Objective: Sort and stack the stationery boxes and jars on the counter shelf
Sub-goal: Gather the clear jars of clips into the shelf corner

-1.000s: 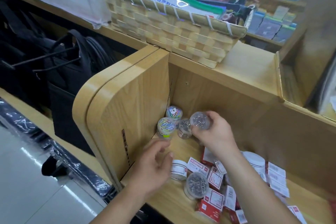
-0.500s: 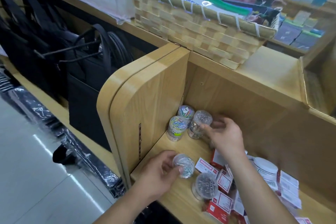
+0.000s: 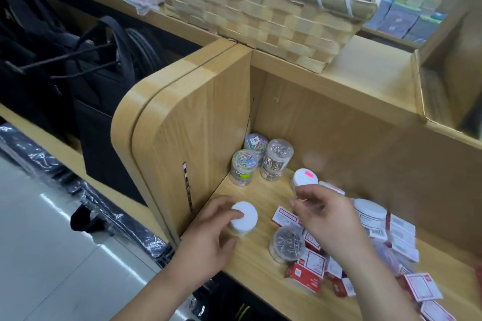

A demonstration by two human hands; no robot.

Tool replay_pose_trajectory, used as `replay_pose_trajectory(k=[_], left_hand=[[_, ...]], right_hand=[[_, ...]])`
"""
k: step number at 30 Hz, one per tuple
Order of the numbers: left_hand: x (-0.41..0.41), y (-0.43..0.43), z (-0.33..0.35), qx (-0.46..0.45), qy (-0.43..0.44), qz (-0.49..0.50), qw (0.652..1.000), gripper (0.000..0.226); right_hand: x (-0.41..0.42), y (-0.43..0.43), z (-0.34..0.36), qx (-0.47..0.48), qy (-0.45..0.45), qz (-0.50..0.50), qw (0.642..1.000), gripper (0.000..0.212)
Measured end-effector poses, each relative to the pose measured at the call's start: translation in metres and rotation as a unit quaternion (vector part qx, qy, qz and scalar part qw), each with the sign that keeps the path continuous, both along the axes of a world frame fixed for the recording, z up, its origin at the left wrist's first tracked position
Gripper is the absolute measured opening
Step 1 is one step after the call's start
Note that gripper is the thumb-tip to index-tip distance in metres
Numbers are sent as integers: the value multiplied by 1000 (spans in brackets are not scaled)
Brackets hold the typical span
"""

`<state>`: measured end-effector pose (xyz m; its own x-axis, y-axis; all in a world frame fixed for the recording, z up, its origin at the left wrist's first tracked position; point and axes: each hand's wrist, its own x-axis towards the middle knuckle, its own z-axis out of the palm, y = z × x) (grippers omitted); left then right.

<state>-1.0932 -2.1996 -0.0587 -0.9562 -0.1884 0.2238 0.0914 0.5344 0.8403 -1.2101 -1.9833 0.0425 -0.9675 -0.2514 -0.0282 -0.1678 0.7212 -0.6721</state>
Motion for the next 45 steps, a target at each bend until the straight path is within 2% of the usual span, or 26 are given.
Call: replay_pose_trajectory(k=[3,6,8,11,13,15,18,20,22,26,28,32,35,39,42,45], left_hand=[[7,5,-1,-12,13,16,1000,49],[3,11,-2,19,-9,50,999,71],[-3,14,-3,-5,-26,67,997,80],[-10,19,-3,-25,-39,66,997,73],[-11,20,-2,-14,-38,73,996,65],[-9,21,-2,20,-39,83,996,59],[-8,18,-4,41,-46,86,994,58],[-8,16,-5,12,-56,83,995,62],[-10,15,-8,-22,-46,70,996,64],[-10,18,-4,1,-50,50,997,67],[-7,17,-3,9,-46,39,998,64],[3,15,2,28,-36,35,998,59],[7,16,9,34,-14,33,999,55],[7,29,30,41,33,0,999,62],[4,45,49,97,23,-9,995,70],[-6,49,64,144,16,20,989,68]], right_hand=[[22,17,-5,67,38,16,997,23],[42,23,-10,129,38,35,990,46],[49,19,-16,176,26,51,983,59],[55,13,-28,250,53,58,965,63],[58,12,-35,249,73,54,964,58],[59,13,-37,220,79,57,971,53],[58,17,-23,101,37,23,994,47],[56,18,-11,19,10,-1,1000,42],[55,20,-2,-22,1,-11,1000,43],[57,21,5,-24,-30,-6,999,43],[56,21,1,-4,-12,9,1000,44],[58,20,-8,-32,2,5,999,62],[60,18,-4,-115,-52,-18,992,56],[56,7,5,-252,-152,-74,953,33],[53,-7,9,-219,-169,-65,959,66],[51,-20,16,-229,-233,-64,943,58]])
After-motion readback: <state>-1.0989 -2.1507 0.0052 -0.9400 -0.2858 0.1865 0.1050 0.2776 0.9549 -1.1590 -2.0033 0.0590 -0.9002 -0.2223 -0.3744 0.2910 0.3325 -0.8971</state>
